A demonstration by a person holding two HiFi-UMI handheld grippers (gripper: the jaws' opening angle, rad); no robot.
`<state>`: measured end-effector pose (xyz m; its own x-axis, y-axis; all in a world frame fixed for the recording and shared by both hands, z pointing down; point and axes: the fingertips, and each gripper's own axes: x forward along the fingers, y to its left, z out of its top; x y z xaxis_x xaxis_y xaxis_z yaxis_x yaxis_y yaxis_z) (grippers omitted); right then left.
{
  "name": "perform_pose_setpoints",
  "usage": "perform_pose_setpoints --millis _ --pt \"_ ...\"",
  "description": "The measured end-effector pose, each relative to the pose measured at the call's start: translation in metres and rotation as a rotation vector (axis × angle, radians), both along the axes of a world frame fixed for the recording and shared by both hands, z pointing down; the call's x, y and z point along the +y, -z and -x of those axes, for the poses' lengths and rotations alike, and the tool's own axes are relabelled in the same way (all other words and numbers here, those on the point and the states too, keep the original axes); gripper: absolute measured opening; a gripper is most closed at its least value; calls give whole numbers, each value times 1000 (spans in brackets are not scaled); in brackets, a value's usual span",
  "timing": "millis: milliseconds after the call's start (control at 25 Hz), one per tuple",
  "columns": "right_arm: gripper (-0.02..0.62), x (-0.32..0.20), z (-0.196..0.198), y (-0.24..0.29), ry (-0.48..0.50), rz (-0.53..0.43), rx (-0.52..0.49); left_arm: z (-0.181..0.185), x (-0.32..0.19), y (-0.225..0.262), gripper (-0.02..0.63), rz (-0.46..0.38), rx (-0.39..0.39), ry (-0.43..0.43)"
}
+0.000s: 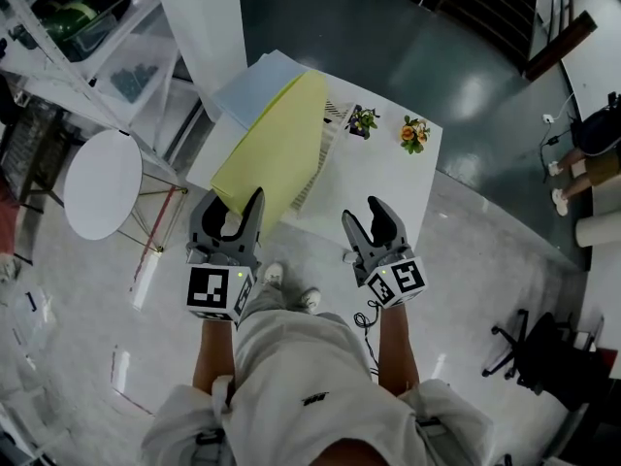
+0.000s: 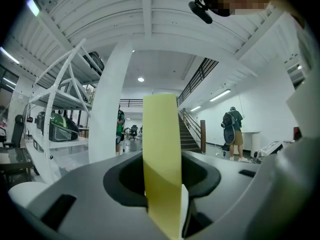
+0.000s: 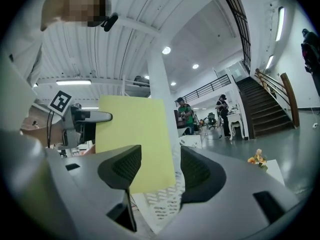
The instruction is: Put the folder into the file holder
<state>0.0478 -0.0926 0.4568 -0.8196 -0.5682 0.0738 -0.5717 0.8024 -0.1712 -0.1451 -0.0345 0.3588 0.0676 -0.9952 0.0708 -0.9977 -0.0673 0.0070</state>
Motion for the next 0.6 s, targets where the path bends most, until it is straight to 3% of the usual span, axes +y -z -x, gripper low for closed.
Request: perform_pose_setpoints --millis 600 --pt "245 -23 11 -9 -48 13 52 -13 -75 -11 189 -54 -13 30"
